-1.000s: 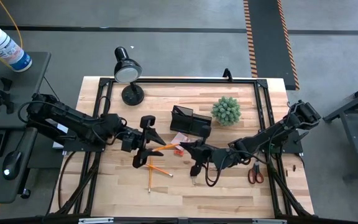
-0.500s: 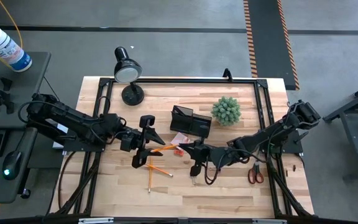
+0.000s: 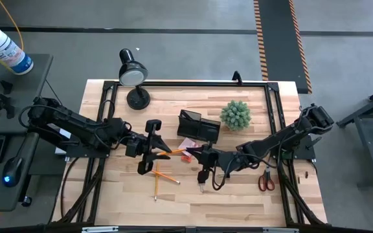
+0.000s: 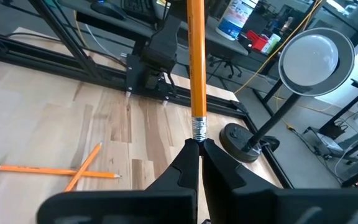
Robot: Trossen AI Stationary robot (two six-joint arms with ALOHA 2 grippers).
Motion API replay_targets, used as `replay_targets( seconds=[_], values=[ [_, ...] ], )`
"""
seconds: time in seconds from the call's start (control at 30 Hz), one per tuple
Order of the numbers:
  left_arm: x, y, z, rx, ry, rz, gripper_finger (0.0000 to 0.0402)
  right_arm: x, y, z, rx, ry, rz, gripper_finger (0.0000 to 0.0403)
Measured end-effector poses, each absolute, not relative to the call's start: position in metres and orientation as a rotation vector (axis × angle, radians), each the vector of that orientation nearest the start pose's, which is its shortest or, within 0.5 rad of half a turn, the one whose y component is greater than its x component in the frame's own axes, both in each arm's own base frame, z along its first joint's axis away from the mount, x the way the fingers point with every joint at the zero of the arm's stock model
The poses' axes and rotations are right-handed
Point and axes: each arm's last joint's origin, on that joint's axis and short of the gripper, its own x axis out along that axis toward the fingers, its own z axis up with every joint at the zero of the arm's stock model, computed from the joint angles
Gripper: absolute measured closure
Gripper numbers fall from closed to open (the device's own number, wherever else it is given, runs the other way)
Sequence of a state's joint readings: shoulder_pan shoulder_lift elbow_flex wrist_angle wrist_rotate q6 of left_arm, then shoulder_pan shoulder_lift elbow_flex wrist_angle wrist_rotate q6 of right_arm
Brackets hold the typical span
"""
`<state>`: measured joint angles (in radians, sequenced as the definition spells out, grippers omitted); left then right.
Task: Pick and place office supplies into organizer
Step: Put the right orange pencil into the black desk organizer
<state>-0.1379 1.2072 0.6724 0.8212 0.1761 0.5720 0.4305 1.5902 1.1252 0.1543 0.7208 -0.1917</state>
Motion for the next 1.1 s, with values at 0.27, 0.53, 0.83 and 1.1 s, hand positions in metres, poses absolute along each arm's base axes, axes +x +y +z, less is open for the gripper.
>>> replay_targets(
  seconds=[0.27, 0.53, 0.83, 1.1],
  values=[
    [0.2567, -0.0410, 0.3039, 0.568, -0.367, -0.223, 0.0380, 0.3315, 0.1319, 0.2840, -0.359, 0.288, -0.264, 0.0403],
    [0.2567, -0.0411, 0.3039, 0.586, -0.370, -0.223, 0.0395, 0.3317, 0.1323, 0.2838, -0.356, 0.288, -0.239, 0.0400],
    [0.2568, -0.0409, 0.3037, 0.594, -0.368, -0.218, 0.0397, 0.3312, 0.1320, 0.2828, -0.365, 0.301, -0.245, 0.0330],
    [0.2569, -0.0406, 0.3032, 0.597, -0.362, -0.215, 0.0397, 0.3282, 0.1273, 0.2791, -0.420, 0.349, -0.396, 0.0250]
  ],
)
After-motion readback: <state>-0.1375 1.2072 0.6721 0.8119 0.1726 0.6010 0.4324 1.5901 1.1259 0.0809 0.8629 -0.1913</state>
